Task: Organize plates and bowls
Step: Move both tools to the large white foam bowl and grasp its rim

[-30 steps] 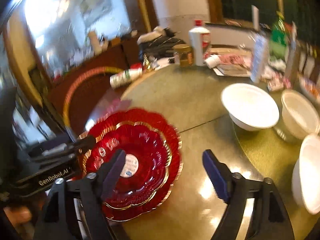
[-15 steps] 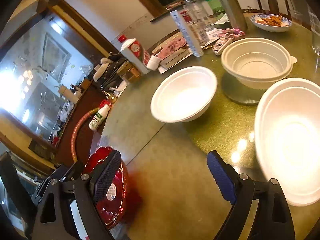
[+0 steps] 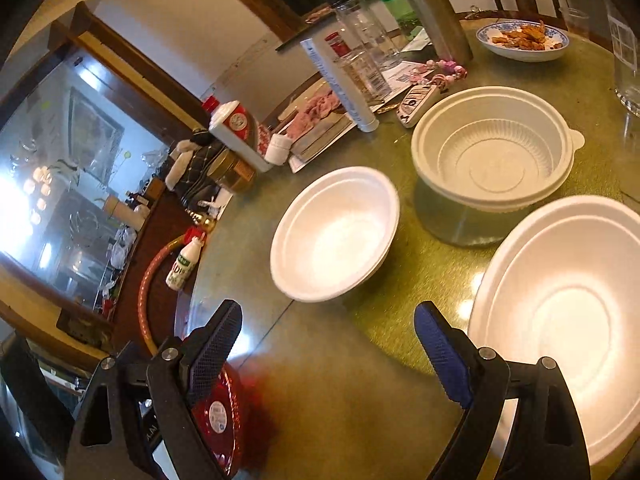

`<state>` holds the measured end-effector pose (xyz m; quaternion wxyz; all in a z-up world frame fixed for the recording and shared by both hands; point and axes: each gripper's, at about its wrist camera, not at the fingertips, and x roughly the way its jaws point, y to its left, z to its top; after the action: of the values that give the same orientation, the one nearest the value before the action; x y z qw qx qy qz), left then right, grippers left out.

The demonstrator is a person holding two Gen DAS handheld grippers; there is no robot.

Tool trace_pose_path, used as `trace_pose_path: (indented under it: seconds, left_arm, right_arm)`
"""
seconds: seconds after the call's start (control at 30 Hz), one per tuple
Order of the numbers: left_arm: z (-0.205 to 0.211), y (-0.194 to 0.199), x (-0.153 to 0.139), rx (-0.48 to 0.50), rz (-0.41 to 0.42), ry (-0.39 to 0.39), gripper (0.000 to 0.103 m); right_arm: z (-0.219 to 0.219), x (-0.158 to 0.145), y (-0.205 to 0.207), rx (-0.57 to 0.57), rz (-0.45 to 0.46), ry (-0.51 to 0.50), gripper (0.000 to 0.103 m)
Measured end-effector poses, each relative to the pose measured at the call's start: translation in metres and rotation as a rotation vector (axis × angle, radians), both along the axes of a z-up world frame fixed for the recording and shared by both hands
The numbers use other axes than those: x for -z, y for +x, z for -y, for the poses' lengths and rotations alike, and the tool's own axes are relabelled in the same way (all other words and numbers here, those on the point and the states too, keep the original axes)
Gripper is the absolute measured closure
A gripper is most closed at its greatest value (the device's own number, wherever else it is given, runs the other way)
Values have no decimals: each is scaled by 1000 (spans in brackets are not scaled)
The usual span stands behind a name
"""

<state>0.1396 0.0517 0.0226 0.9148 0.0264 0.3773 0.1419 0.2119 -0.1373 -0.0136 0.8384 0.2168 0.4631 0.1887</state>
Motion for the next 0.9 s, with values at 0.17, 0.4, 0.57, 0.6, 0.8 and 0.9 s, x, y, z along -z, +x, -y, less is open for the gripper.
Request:
trace_pose_path:
  seconds: [0.17, 0.4, 0.57, 0.6, 0.8, 0.9]
  left_arm:
    - [6, 11, 3, 11, -10, -8, 24]
    - [12, 47, 12, 58, -105, -161, 24]
    - [16, 86, 27, 67, -211, -368, 24]
    - [17, 90, 30, 61, -223, -383, 24]
    - [12, 116, 43, -24, -228, -473, 24]
    - [11, 127, 56, -63, -269, -487, 25]
  right_arm:
    - [4, 2, 11, 18, -11, -8, 13]
    - [10, 3, 26, 44, -31, -25, 14]
    - [12, 3, 40, 67, -48, -49, 17]
    - [13, 5, 44, 71, -55, -54, 23]
    - [15, 17, 68, 112, -110, -73, 43]
    - [9, 23, 76, 120, -121, -90, 50]
